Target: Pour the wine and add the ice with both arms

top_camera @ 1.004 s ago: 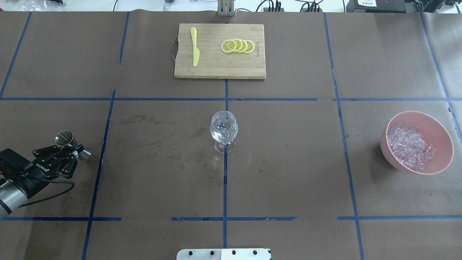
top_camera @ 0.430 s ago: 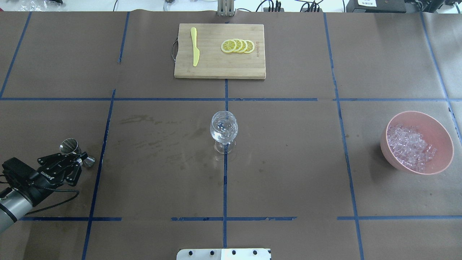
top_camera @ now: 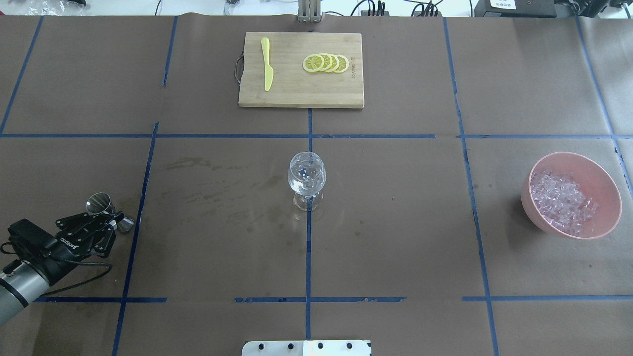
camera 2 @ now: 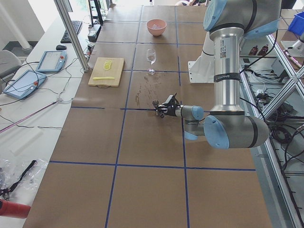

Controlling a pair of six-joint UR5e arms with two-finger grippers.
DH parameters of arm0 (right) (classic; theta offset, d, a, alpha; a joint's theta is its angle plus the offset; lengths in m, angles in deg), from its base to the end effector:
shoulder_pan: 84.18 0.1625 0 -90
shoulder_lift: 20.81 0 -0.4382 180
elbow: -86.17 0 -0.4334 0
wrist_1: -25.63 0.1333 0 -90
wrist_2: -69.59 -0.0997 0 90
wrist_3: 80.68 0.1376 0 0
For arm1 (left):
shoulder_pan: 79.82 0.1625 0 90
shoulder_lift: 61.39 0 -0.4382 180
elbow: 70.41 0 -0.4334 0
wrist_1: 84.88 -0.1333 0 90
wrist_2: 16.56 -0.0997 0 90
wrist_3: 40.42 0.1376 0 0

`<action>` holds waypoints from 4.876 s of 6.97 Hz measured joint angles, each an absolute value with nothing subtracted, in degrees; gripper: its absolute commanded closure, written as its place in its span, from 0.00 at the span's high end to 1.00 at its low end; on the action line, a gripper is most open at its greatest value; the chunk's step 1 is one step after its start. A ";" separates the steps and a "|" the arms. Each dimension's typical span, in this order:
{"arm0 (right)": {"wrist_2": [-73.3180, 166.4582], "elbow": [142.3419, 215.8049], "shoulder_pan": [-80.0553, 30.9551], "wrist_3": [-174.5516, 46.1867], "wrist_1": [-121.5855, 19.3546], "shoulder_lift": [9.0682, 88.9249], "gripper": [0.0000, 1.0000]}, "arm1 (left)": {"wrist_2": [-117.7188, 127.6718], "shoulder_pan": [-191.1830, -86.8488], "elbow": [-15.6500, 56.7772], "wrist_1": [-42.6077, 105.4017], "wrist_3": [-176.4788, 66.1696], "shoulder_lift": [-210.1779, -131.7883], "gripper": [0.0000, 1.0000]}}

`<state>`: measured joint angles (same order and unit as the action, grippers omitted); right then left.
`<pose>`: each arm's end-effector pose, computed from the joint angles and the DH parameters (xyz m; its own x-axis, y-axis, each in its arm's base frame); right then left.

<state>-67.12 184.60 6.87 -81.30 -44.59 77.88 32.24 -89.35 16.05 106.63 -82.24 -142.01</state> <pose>0.0422 -0.4920 0.6533 0.6902 -0.2408 0.6824 -0.0098 0.9398 0.3415 0.4136 -0.2965 0.5946 0.5930 0.4690 -0.6545 0.4980 0.4251 0.7558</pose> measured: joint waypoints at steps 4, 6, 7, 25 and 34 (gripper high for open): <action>-67.14 184.60 6.86 -81.30 -44.59 77.82 1.00 | 32.24 -89.14 15.99 106.63 -82.26 -142.07 0.93; -67.14 184.62 6.87 -81.28 -44.59 77.86 1.00 | 31.33 -89.15 16.08 106.65 -82.20 -142.06 1.00; -67.16 184.74 6.87 -81.24 -44.59 77.85 1.00 | 30.66 -89.22 16.53 106.72 -82.18 -141.94 1.00; -67.17 184.87 6.85 -81.26 -44.59 77.89 1.00 | 101.86 -162.25 26.51 56.27 -45.86 -146.22 1.00; -67.22 186.81 5.68 -75.18 -44.19 77.80 1.00 | 119.22 -169.72 29.84 8.14 -37.34 -141.99 1.00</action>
<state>-67.22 186.81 5.68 -75.18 -44.19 77.80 119.22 -169.72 29.84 8.14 -37.34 -141.99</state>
